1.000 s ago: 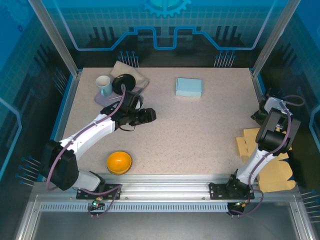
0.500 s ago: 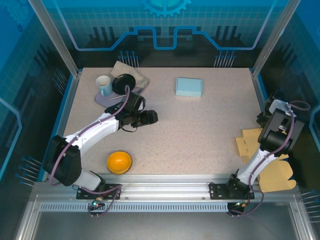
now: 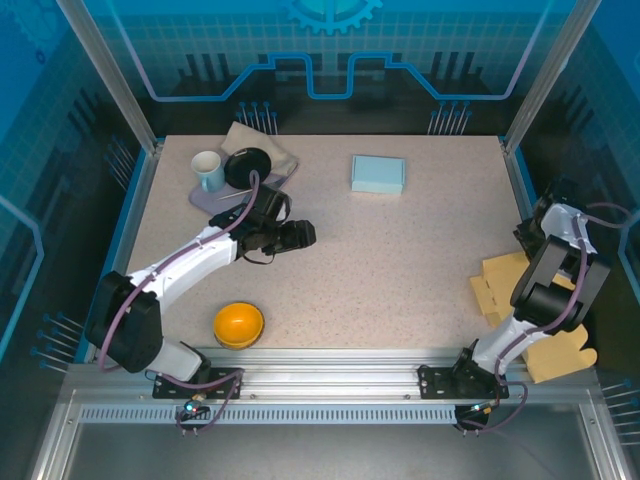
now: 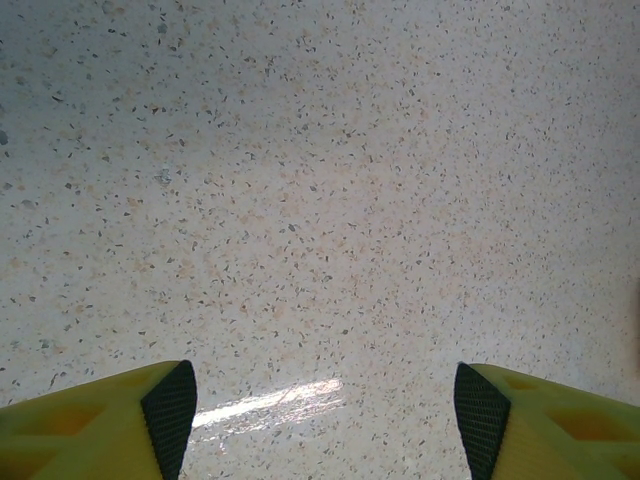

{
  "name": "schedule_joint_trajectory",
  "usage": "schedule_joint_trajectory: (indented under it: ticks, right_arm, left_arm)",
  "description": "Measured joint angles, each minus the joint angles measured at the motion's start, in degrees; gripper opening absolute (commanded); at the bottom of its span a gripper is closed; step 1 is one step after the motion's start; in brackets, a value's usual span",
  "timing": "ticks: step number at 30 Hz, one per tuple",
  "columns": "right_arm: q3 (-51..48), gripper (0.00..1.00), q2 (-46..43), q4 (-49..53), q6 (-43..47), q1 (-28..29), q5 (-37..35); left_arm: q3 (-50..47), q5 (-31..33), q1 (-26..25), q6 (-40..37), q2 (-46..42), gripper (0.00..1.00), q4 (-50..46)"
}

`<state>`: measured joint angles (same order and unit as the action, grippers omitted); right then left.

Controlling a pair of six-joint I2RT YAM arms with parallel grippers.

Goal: Fold the paper box

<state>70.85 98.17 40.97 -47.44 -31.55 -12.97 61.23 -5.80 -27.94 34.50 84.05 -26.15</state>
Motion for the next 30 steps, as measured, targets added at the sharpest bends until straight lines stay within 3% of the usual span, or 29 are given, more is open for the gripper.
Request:
schedule_joint_trajectory:
  ticks: [6, 14, 30]
  right_arm:
    - [0.63, 0.55, 0.13, 1.88, -0.85, 0.00, -0.07]
    - [9.84, 0.57, 9.60, 8.98, -2.56, 1.01, -3.82]
    - [16.15, 0.53, 18.71, 16.26, -4.04, 5.79, -9.07]
  left_arm:
    - [0.00, 0.00, 0.00, -0.02, -0.72, 0.73, -0.13]
    - [0.02, 0.00, 0.00, -0.22, -0.74, 0.73, -0.17]
    - [0.66, -0.02, 0.00, -0.63, 2.95, 0.73, -0.15]
